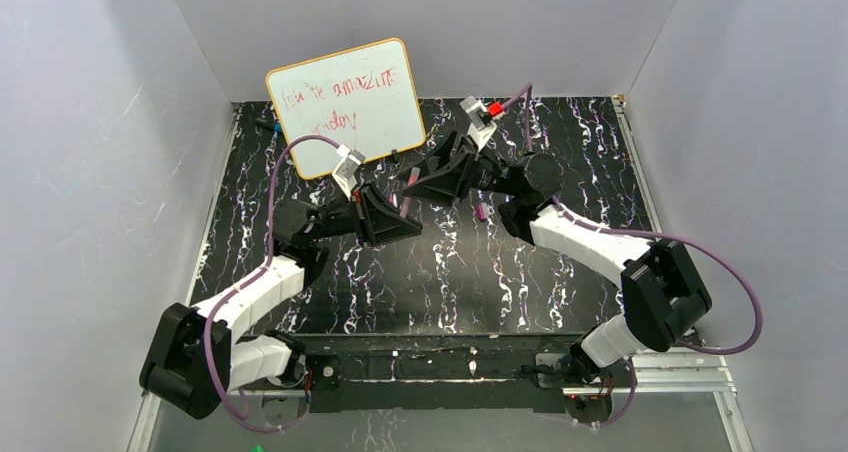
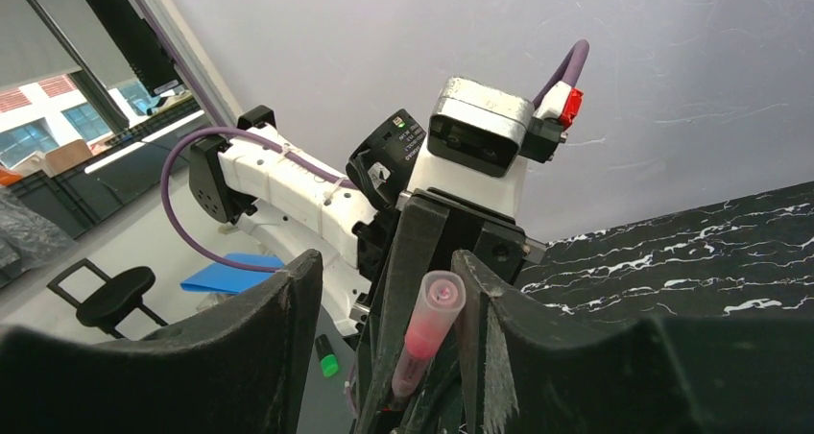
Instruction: Insert the pens into the pen caps
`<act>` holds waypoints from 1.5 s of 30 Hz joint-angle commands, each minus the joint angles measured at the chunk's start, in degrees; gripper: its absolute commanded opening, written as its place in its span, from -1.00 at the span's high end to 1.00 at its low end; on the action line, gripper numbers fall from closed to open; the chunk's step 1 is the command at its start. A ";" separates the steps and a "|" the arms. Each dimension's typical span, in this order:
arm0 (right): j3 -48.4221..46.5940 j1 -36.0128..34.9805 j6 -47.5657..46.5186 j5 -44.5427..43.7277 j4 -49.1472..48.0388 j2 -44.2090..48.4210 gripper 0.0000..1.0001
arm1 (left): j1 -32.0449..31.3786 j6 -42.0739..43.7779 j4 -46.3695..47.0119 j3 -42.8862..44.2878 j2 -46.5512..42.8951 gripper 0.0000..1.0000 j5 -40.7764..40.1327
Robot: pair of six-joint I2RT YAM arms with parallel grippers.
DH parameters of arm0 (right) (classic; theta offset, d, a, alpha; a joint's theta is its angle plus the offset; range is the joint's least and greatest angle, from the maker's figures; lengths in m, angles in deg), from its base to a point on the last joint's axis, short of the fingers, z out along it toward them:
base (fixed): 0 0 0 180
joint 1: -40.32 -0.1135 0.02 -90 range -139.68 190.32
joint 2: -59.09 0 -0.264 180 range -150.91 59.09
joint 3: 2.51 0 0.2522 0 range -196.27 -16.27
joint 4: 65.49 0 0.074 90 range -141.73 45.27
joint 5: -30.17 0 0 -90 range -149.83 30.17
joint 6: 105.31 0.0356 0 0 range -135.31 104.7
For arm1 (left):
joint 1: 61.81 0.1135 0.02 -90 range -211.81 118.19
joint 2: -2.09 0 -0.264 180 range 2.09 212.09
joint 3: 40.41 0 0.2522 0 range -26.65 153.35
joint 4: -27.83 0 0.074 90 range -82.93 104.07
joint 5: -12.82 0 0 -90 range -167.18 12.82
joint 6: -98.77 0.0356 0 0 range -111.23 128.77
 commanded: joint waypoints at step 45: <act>5.46 -12.20 -13.32 -5.98 11.67 -5.33 0.97 | 6.81 -3.83 -1.04 23.81 8.12 1.00 0.69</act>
